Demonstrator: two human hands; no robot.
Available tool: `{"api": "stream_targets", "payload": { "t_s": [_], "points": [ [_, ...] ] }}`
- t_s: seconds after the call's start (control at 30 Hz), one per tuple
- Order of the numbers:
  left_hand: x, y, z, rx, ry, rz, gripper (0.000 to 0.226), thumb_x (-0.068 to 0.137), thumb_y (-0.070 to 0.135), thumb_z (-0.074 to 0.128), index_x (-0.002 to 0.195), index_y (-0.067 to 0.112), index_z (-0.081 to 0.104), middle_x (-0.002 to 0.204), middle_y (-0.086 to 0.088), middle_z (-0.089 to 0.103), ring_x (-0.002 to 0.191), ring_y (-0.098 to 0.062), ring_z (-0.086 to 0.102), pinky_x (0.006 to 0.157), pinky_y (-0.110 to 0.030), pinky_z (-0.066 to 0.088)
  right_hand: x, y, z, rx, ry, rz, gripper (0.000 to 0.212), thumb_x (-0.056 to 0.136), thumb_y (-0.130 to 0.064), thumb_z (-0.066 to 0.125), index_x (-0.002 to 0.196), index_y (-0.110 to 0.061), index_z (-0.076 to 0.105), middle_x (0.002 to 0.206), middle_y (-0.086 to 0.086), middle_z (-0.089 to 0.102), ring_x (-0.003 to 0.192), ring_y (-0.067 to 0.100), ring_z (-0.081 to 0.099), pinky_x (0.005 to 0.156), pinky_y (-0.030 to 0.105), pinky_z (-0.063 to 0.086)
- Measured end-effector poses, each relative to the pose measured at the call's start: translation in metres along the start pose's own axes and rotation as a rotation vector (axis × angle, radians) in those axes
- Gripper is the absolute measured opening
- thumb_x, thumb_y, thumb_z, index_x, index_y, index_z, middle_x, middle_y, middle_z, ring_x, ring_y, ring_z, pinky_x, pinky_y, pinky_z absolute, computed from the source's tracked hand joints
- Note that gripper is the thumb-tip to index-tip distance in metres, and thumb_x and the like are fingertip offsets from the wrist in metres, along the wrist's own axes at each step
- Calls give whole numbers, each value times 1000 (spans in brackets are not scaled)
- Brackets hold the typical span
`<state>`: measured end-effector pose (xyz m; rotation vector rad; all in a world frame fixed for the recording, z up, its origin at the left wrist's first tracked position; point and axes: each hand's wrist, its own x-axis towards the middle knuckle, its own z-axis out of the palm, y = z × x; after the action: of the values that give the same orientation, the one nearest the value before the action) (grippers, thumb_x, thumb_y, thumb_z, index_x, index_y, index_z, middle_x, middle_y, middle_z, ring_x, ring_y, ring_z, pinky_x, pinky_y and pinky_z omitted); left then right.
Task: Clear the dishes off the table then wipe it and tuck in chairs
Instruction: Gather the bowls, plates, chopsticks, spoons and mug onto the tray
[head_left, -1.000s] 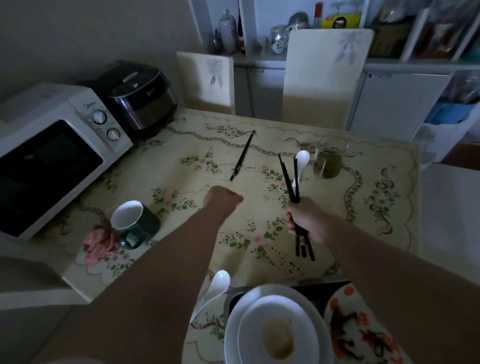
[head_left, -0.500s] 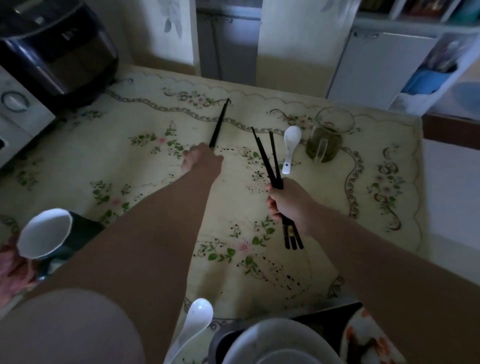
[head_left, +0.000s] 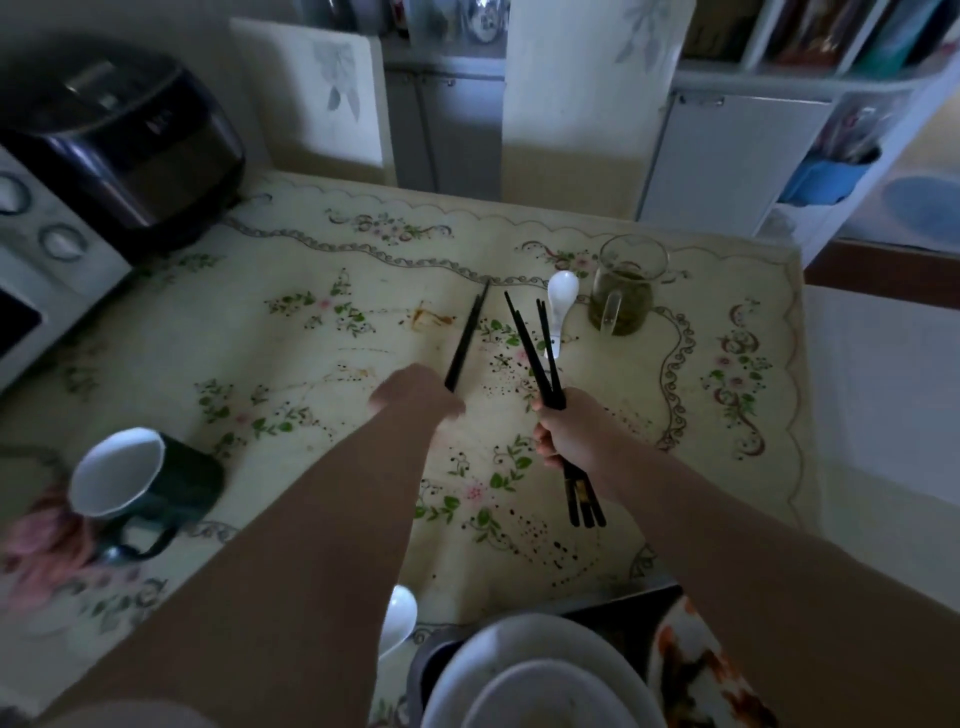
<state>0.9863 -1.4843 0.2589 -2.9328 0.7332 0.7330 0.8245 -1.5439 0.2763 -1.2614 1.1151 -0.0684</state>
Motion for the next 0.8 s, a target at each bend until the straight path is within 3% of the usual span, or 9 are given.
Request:
{"api": "stream_targets", "payload": {
  "t_s": [0.1,0.17,0.27,0.4,0.47,0.6,0.73,0.8],
  "points": [
    [-37,-12,17,120,-18,-19,16,75,25,66,83,13,59,77,1,62,69,-14,60,69,-26,52,-15,5,-8,5,-7,-3,15,100,-13,39,108,-9,51,69,3,49,52,12,42,49,23,37],
    [-54,-18,24,78,-37,-36,13,73,24,63,78,13,58,74,2,60,68,-14,59,70,-26,52,-24,8,-15,-11,-7,1,16,100,-11,38,107,-9,52,68,3,49,52,13,43,49,23,36],
    [-81,-15,14,-282,-165,-114,8,75,20,62,77,12,61,70,-2,55,66,-17,58,65,-26,47,-41,12,-30,-38,4,35,17,99,-10,37,108,-7,51,68,4,49,52,14,44,47,24,36],
    [-124,-3,-18,-630,-358,-102,16,79,11,56,65,14,49,58,1,40,47,-13,30,62,-24,41,-61,14,-39,13,-8,81,14,98,-7,34,98,-8,48,65,4,47,49,14,41,46,24,33],
    [-148,3,-28,-665,-398,-44,12,81,13,55,70,12,51,58,2,42,49,-13,32,72,-28,48,-74,14,-40,41,-37,87,13,99,-12,41,91,-7,50,63,3,47,49,14,42,49,24,36],
    [-194,15,-30,-637,-488,39,5,80,16,55,77,11,56,67,-1,48,57,-14,39,84,-35,53,-97,13,-47,86,-66,62,29,98,-32,47,85,-7,55,64,4,53,52,15,47,50,26,41],
    [-232,33,-21,-602,-547,85,15,84,12,54,72,15,62,65,0,47,57,-13,39,77,-32,52,-113,12,-59,73,-46,15,38,95,-38,53,78,-5,57,63,7,57,50,17,51,42,21,41],
    [-243,43,-13,-586,-570,102,8,85,13,55,80,14,62,66,0,47,57,-13,39,74,-30,51,-120,14,-66,61,-27,-10,27,90,-26,63,76,-4,60,69,10,61,54,20,55,44,22,43]
  ]
}}
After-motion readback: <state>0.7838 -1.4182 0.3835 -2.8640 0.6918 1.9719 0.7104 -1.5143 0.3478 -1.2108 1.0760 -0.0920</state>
